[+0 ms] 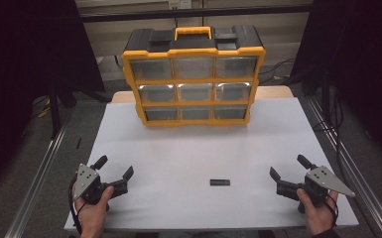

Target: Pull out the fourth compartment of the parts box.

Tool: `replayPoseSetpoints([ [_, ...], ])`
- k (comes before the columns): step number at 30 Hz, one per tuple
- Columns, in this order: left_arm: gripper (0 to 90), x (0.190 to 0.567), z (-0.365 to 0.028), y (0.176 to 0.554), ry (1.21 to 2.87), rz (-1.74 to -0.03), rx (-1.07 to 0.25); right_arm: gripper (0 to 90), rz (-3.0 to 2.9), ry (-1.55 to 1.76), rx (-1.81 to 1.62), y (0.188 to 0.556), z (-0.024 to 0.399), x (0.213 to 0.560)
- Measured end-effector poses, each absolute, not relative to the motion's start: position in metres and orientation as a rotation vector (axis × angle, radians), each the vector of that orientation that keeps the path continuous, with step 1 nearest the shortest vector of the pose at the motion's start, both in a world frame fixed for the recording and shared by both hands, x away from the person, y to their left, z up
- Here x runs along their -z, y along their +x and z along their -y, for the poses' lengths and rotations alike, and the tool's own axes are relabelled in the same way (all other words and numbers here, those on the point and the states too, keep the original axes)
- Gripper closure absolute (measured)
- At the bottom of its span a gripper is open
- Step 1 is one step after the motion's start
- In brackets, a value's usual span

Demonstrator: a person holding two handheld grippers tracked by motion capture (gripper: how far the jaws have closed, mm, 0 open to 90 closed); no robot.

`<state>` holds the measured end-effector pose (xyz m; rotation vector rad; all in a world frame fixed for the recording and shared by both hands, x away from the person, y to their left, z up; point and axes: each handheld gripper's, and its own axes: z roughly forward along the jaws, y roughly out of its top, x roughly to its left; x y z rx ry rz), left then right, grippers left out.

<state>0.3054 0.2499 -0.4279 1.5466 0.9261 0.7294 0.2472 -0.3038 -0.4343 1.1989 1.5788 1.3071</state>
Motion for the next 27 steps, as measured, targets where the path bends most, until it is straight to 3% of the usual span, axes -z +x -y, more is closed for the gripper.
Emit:
replayPoseSetpoints([
  [27, 3.0, 0.423, -0.239, 0.315, 1.527, -0.899, -0.718, 0.7, -1.580, 1.202, -1.322, 0.249, 0.302, 0.437],
])
